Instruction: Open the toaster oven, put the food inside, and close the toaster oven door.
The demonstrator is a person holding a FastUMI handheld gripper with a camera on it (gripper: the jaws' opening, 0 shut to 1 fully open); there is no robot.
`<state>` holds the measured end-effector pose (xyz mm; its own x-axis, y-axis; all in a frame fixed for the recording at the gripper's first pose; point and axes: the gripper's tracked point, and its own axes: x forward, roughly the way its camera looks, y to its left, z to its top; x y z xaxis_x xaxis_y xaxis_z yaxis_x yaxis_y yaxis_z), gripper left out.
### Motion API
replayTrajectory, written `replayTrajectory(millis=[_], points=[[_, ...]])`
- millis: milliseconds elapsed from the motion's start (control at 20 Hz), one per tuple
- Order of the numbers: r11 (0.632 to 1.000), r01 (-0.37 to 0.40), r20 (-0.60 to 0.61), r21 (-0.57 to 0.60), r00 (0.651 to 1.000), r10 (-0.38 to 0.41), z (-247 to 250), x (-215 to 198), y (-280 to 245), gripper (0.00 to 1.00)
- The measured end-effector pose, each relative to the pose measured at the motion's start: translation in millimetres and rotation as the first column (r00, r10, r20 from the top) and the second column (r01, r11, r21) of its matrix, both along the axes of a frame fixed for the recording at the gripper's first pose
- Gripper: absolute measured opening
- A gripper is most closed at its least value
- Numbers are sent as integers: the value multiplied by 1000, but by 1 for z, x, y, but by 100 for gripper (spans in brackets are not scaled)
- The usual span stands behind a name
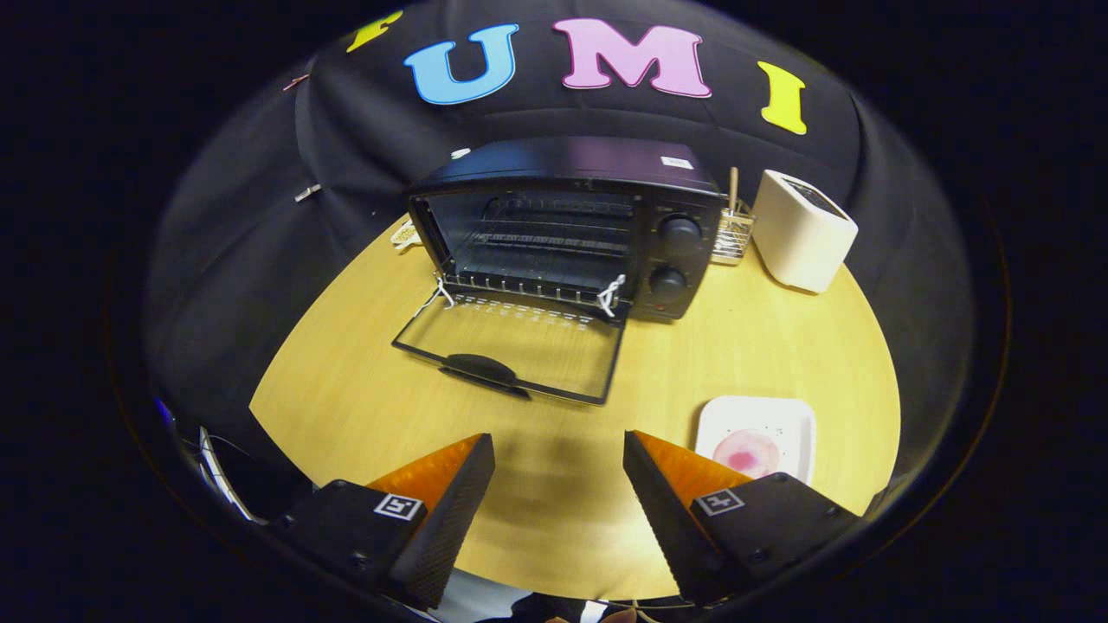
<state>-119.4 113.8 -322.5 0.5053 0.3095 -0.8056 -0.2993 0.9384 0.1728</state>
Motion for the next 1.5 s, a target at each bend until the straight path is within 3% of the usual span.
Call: replayTrajectory(millis=[400,650,750,1050,1150,1300,1400,1500], points=[[995,95,-154,-33,983,-99,-11,-2,-165,99],[990,134,-334,-43,932,-140,-60,2,-223,100],[987,153,-383,-45,910,-159,-77,13,-234,96],[987,143,-473,-75,866,-161,-128,33,-232,69],[986,136,-475,-94,865,-165,-132,39,-233,67],[987,103,-481,-122,864,-150,-138,38,-237,21],[994,97,-494,-59,862,-113,-141,39,-231,13],[993,110,-540,43,839,-70,-140,34,-223,6]])
